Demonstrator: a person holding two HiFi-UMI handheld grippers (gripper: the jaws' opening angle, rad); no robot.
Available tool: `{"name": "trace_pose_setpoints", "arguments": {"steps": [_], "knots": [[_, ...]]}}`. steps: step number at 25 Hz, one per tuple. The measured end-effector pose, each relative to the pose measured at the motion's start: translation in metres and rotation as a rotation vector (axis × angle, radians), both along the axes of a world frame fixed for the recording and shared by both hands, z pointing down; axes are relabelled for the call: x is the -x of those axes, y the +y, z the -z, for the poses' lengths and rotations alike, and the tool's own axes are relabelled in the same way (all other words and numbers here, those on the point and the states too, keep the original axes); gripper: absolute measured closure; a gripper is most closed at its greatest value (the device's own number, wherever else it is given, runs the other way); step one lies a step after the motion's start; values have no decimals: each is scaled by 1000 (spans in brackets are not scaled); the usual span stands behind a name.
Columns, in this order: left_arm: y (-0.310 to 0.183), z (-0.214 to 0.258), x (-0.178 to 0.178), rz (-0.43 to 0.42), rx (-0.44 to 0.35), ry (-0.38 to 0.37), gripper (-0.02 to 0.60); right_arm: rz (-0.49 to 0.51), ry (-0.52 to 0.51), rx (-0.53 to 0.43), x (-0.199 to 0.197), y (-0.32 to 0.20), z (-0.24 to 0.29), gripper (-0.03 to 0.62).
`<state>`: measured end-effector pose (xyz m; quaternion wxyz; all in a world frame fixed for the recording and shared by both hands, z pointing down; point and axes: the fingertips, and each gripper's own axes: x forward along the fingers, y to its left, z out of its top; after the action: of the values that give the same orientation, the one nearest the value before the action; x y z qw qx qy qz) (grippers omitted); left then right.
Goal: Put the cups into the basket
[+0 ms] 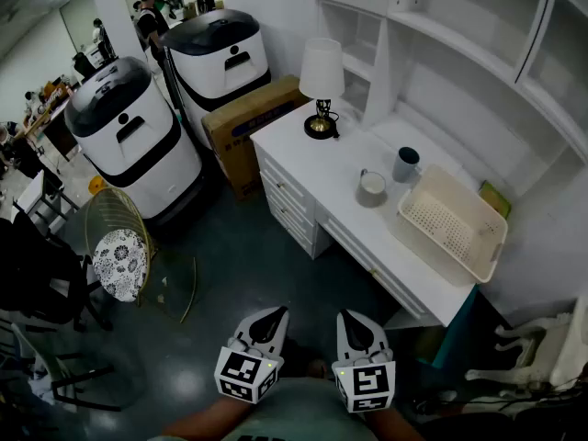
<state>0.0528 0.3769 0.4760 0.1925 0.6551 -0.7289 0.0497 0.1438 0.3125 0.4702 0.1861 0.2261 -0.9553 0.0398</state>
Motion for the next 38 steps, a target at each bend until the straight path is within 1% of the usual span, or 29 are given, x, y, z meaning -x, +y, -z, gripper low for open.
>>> {"name": "trace_pose_setpoints", "arguments": {"steps": [7,12,17,23,31,35,38], "knots": [[-7,4,9,-18,-9,-5,575,-6,0,20,10,-4,2,582],[-12,0,14,-34,-10,-4,575,-2,-8,65,18,-7,-6,581],[-17,-2,27,-49,-8,-3,575,-15,-8,61,31,-12,-4,580],[-30,-3,54,-73,-14,20,575,-64,-8,47,54,-26,2,580],[-56,-5,104,-99,-20,63,575,-136,6,32,98,-55,8,580],[-67,4,131,-109,-38,62,575,-147,3,18,122,-62,18,580],[-74,15,143,-131,-54,55,575,-161,-4,2,135,-65,28,580]]}}
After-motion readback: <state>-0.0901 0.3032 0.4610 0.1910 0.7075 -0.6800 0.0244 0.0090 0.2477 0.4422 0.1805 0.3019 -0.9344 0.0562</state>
